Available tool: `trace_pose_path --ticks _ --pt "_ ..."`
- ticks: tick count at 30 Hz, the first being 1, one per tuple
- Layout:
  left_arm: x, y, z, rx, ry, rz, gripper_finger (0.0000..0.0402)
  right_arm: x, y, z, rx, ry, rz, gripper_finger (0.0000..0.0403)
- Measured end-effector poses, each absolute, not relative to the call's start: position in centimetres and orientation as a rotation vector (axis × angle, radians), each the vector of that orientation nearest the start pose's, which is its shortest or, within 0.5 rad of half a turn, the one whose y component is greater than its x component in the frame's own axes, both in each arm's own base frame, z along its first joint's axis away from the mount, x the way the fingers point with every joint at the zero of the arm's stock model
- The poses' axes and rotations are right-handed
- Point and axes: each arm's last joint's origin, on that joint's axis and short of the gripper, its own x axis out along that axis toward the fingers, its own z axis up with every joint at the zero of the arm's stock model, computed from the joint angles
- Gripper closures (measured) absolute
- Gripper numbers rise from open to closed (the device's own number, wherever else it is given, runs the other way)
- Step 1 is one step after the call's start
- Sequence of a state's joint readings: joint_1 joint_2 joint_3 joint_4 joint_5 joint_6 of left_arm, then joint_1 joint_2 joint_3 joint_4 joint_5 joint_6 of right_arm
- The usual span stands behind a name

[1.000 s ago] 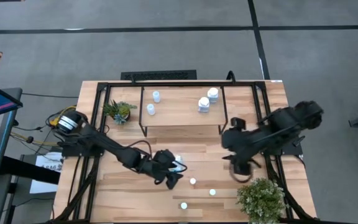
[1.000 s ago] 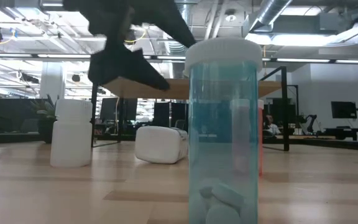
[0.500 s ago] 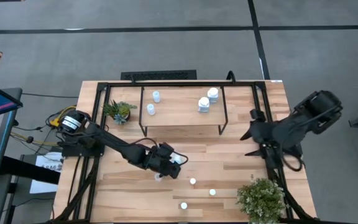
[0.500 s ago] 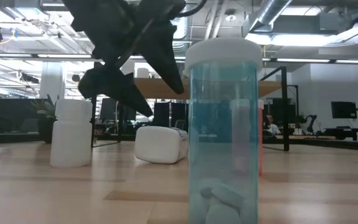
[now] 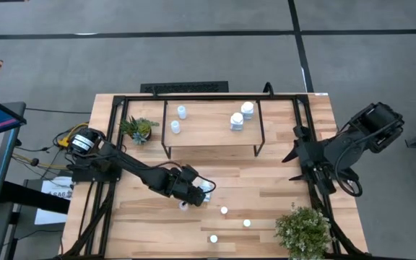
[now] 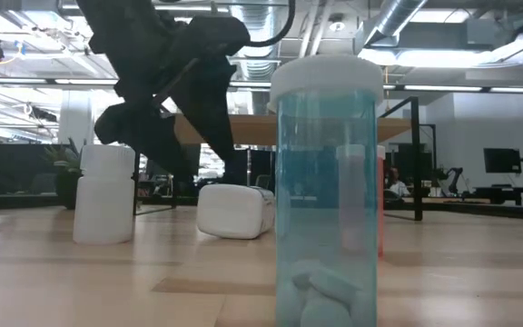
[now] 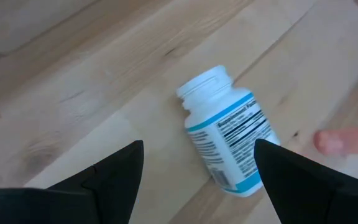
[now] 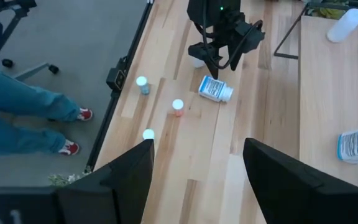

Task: Pick and place medicine bottles onto shelf by color
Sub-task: Put the white and blue pill bottle on the shelf

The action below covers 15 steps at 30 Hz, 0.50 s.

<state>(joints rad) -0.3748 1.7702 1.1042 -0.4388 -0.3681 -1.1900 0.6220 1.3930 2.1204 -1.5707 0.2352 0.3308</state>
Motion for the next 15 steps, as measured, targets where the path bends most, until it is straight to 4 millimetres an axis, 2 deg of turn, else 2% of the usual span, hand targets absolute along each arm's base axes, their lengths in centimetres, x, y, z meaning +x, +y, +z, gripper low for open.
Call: trace_pose_path --ticks 5,11,15 --pt "32.8 -11.5 17.4 -0.658 0.862 0.539 0.0111 15.1 9.9 49.9 -0.042 0.817 0.230 0.0131" --pt "33.7 -11.4 15.6 -0.630 0.912 0.514 0.0111 15.1 10.0 49.9 -0.030 0.819 0.224 0.0131" --pt "34.6 -11.8 15.2 -0.618 0.921 0.521 0.0111 15.1 10.0 49.9 -0.017 0.821 0.218 0.0131"
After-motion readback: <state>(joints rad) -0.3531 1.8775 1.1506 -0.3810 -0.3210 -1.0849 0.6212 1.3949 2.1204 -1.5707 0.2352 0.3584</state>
